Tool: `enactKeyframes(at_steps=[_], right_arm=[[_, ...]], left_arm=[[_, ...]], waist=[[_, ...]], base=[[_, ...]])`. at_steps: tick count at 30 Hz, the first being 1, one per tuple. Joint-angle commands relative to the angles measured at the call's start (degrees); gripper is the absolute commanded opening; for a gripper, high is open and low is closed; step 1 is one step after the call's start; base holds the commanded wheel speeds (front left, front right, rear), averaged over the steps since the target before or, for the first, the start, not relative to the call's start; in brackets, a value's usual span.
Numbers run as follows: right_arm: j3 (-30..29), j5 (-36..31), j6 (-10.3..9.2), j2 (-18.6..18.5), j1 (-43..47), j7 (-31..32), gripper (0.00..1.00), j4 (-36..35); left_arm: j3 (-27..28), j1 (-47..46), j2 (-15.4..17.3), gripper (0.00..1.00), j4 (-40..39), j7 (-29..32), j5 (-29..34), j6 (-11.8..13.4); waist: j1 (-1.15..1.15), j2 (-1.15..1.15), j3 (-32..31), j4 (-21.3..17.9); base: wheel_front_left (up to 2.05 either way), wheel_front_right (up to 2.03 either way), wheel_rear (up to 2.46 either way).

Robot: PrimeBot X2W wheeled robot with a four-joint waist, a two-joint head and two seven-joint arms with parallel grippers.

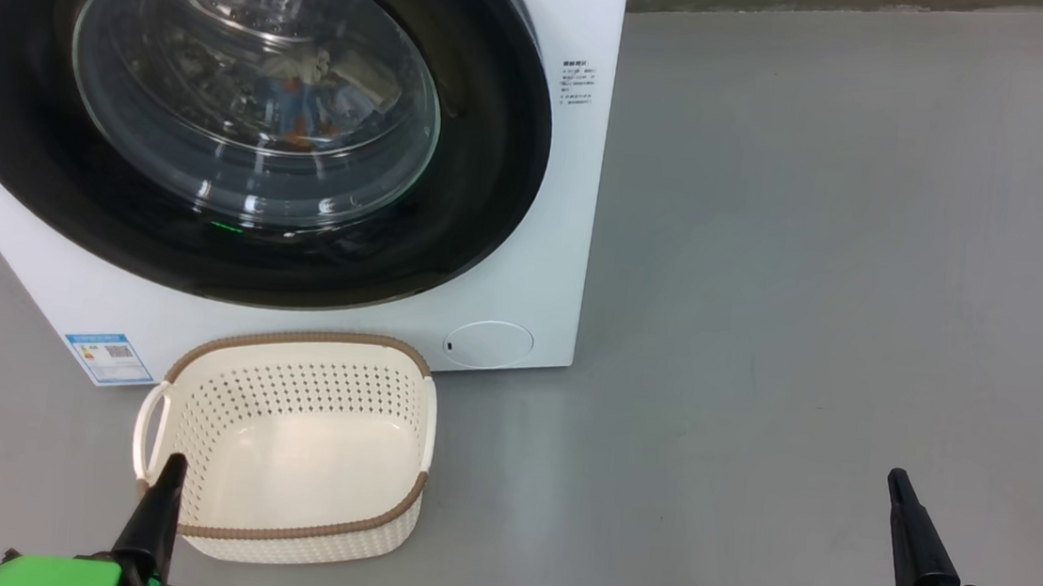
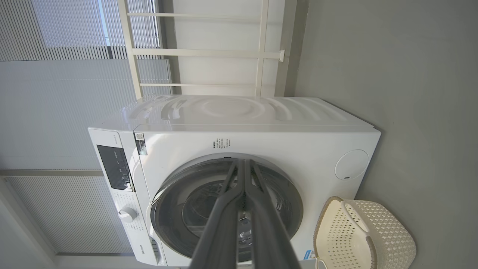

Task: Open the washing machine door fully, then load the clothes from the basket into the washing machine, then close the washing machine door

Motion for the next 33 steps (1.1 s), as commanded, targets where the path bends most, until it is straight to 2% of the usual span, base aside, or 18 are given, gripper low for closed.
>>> enactKeyframes(at_steps=[1,33], right_arm=[[1.28,0.21,0.09,-0.19,-2.04,0.46,0.00,-1.75],[1.29,0.22,0.09,-0.19,-2.04,0.45,0.00,-1.75]], left_arm=[[1.63,-2.39,1.20,0.00,-1.13,0.35,-0.43,-0.42],[1.63,-2.39,1.20,0.00,-1.13,0.34,-0.43,-0.42]], waist=[[0.00,0.00,0.00,0.00],[0.00,0.00,0.00,0.00]], base=[[0.00,0.00,0.00],[0.00,0.00,0.00]])
